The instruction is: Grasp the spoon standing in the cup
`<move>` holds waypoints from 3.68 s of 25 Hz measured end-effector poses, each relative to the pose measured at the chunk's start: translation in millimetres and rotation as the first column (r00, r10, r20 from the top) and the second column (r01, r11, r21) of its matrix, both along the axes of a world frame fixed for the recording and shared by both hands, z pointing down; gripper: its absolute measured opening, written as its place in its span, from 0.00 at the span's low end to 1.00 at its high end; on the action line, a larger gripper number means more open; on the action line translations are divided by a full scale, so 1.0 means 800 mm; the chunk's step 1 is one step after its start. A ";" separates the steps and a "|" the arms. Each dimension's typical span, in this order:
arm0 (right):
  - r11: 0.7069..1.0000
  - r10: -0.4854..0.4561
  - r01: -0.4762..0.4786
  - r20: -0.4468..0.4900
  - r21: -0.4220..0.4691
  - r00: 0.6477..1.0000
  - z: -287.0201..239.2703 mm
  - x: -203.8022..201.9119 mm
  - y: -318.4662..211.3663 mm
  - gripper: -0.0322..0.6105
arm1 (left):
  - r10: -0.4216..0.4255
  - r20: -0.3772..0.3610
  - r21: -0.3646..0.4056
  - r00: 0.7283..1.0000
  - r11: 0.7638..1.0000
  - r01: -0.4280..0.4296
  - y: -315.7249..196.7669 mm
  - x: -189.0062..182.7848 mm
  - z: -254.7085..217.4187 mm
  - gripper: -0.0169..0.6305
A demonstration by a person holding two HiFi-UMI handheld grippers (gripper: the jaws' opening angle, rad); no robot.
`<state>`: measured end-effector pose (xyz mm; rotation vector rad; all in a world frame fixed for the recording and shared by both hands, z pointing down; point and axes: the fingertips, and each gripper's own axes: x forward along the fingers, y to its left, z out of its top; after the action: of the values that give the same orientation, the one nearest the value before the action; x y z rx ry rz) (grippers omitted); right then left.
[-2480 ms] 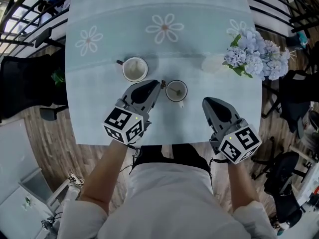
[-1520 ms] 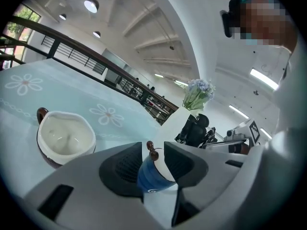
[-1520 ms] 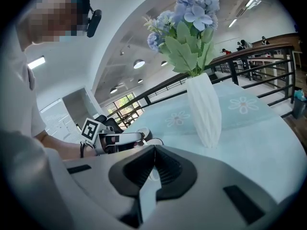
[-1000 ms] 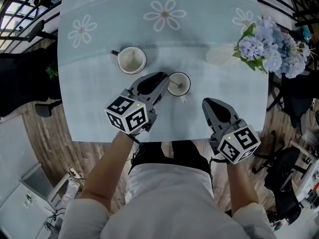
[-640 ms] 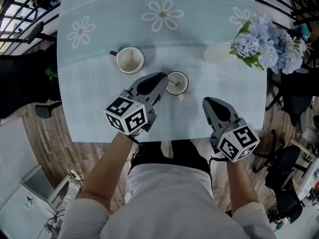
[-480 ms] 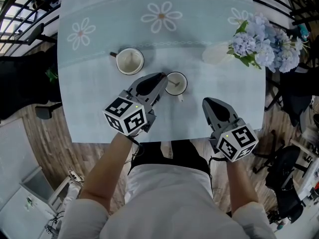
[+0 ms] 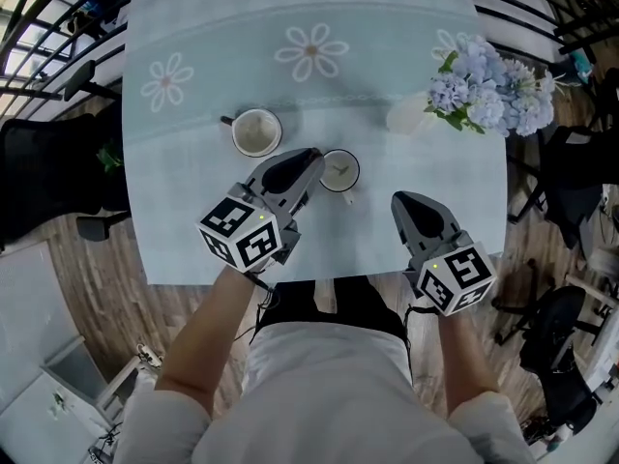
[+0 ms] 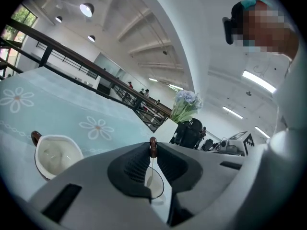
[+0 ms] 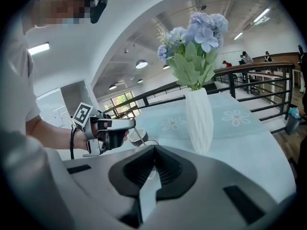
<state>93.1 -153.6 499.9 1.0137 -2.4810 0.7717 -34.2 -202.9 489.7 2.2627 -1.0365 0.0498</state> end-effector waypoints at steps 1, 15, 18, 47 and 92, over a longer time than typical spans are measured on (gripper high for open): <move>1.000 0.005 -0.005 0.001 0.006 1.000 -0.004 -0.001 -0.001 0.08 | 0.002 0.002 0.007 1.000 1.000 -0.002 0.001 -0.001 -0.006 0.12; 0.995 0.036 -0.036 0.009 0.089 0.999 -0.059 -0.004 -0.010 0.08 | 0.052 0.047 0.127 0.998 0.990 -0.057 0.008 -0.002 -0.093 0.12; 0.992 0.046 -0.047 0.014 0.115 0.999 -0.075 -0.003 -0.016 0.08 | 0.066 0.064 0.152 0.996 0.986 -0.075 0.008 0.000 -0.107 0.12; 0.950 0.076 -0.077 0.015 0.303 0.997 -0.188 -0.008 -0.032 0.08 | 0.101 0.131 0.338 0.986 0.931 -0.140 0.015 -0.004 -0.219 0.12; 0.937 0.066 -0.068 0.018 0.342 0.998 -0.212 -0.022 0.000 0.08 | 0.115 0.130 0.352 0.985 0.923 -0.154 0.041 -0.008 -0.234 0.12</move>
<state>75.7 -153.9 330.1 1.2178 -2.6566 0.3635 -41.0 -170.0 302.7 2.6914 -1.0079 0.0410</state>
